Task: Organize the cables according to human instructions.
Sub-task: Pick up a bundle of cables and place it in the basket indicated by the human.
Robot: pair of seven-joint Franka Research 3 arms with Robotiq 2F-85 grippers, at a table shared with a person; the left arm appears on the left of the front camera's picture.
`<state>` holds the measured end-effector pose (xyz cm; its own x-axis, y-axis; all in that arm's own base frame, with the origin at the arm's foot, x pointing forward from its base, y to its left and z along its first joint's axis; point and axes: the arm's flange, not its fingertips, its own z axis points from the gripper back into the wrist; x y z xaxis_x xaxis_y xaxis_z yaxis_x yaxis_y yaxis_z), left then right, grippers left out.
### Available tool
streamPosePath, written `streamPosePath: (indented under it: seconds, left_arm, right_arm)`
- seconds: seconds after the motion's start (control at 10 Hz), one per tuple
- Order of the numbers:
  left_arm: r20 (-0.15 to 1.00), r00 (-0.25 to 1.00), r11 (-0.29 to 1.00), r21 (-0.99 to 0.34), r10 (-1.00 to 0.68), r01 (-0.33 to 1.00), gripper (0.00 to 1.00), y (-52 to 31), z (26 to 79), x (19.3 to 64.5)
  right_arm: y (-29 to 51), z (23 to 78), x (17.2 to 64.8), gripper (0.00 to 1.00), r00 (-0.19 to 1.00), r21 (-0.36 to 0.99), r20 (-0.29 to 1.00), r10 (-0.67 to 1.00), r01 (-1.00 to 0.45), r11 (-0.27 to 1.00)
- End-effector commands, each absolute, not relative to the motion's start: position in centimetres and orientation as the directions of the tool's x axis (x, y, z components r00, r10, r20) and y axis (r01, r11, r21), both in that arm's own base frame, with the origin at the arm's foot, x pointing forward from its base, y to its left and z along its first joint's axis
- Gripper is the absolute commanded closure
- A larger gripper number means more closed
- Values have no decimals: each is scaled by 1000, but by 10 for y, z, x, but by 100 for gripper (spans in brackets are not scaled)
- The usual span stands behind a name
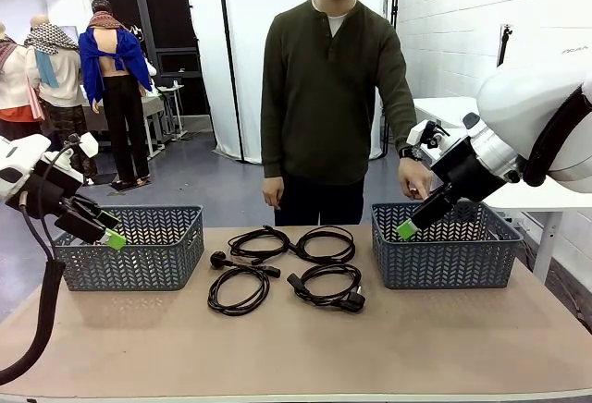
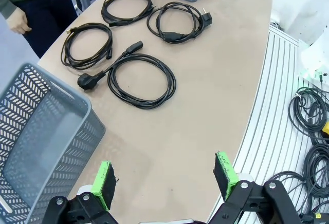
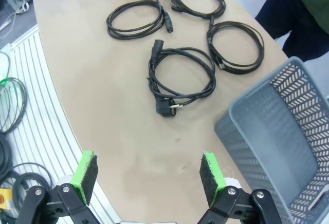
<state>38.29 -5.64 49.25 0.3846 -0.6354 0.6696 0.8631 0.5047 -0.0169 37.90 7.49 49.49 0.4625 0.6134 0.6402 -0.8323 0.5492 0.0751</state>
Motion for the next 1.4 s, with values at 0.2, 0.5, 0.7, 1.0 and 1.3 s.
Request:
streamPosePath:
  seconds: [0.2, 0.5, 0.7, 1.0, 1.3]
  left_arm:
    - [683, 370, 490, -21, -629, 872, 0, -55, 492, 386]
    - [683, 370, 490, -21, -629, 872, 0, -55, 492, 386]
    - [683, 370, 490, -21, -629, 872, 0, -55, 492, 386]
    - [683, 370, 490, -21, -629, 872, 0, -55, 492, 386]
    - [683, 370, 490, -21, -629, 872, 0, -55, 492, 386]
  right_arm:
    - [75, 495, 379, 0, 462, 75, 640, 614, -832, 549]
    - [123, 506, 393, 0, 519, 52, 516, 681, -813, 580]
    - [159, 500, 407, 0, 525, 21, 448, 724, -816, 578]
    - [207, 478, 427, 0, 516, 3, 350, 782, -835, 550]
    - [227, 448, 446, 0, 499, 27, 259, 827, -860, 510]
